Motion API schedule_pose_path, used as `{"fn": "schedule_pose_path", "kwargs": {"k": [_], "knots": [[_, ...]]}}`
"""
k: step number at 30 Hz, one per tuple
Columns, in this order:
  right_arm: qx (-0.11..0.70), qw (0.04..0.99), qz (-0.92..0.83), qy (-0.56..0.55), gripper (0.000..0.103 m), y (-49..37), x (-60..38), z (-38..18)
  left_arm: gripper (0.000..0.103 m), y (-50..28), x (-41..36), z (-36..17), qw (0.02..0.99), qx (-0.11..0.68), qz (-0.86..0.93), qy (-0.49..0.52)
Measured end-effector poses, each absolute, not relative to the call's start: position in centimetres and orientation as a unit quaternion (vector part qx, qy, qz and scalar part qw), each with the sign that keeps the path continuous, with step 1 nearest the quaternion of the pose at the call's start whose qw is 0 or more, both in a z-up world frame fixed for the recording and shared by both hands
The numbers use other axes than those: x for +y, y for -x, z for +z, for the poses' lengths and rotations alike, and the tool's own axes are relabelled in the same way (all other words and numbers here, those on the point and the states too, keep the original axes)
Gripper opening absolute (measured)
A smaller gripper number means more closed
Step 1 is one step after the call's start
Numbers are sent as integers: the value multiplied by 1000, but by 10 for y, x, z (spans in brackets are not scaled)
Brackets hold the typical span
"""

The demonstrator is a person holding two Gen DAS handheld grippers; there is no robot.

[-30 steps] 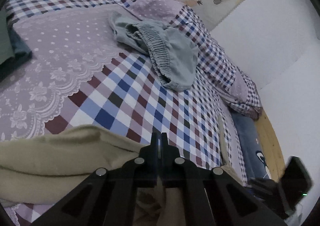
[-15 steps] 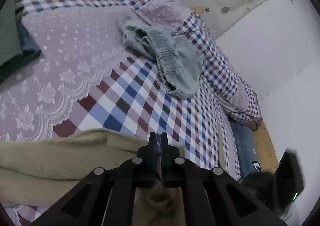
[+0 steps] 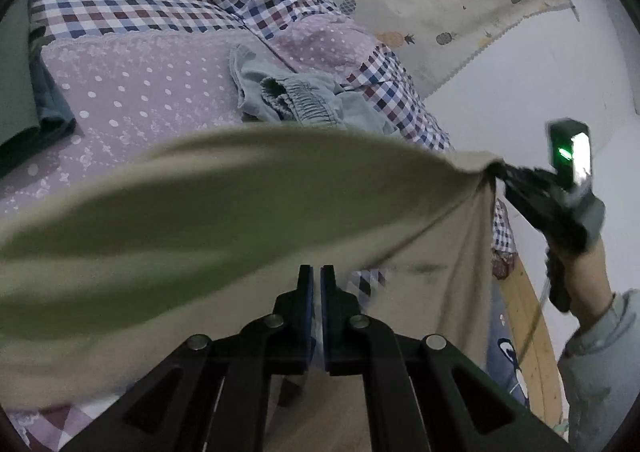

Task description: Fold clothes

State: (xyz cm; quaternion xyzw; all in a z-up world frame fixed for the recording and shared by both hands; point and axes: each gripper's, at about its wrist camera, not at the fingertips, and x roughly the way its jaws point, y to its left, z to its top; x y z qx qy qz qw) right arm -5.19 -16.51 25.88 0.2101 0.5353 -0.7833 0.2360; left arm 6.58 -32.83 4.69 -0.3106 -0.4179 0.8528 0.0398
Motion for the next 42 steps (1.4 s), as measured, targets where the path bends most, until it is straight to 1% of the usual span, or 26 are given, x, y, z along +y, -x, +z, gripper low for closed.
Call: {"fn": "schedule_pose_path", "kwargs": {"k": [6,7,8,9,10,11,13,15,16,17,18,19,20,22,26,28,30,35,38,40,42], "knots": [[513,253,-774,-272,6,70,-171,232,1,-50,-317,41,44,-412,850,326],[509,255,-772,-282,8,74,-172,227,1,-48,-314,40,45,-409,850,330],[505,258,-770,-292,12,77,-173,222,1,-45,-310,39,47,-406,849,334],[501,260,-768,-302,13,80,-174,218,1,-43,-306,39,48,-400,851,338],[497,263,-766,-312,18,83,-175,213,1,-42,-302,39,51,-395,852,340],[492,265,-764,-322,31,86,-177,209,3,-41,-297,39,54,-389,853,343],[484,270,-759,-342,52,92,-179,200,5,-37,-288,40,59,-375,856,352],[475,275,-754,-361,53,98,-181,191,8,-34,-279,39,64,-365,857,359],[466,278,-758,-361,55,95,-167,198,12,-33,-275,39,66,-361,857,362],[456,282,-763,-360,59,92,-151,205,16,-32,-271,38,69,-357,857,364],[447,285,-768,-359,62,88,-136,213,18,-31,-266,39,74,-354,859,364],[437,288,-773,-358,71,85,-121,221,22,-31,-262,40,78,-350,860,363],[427,291,-778,-357,75,81,-105,229,27,-31,-258,40,82,-348,861,362],[413,290,-783,-363,75,83,-71,239,31,-31,-248,42,96,-345,863,357],[376,245,-792,-413,75,106,26,229,36,-32,-231,46,124,-338,868,343],[330,217,-804,-445,75,123,77,221,39,-33,-222,47,137,-333,870,336],[267,196,-813,-479,75,139,130,210,40,-34,-214,49,146,-324,874,331],[132,170,-832,-511,75,173,209,178,42,-30,-194,44,162,-311,876,331],[67,167,-831,-526,75,192,237,150,42,-25,-186,38,162,-311,872,340],[52,171,-835,-520,75,201,241,140,42,-24,-183,37,165,-310,873,339],[45,195,-838,-508,75,209,235,133,42,-25,-178,36,171,-306,875,335]]}}
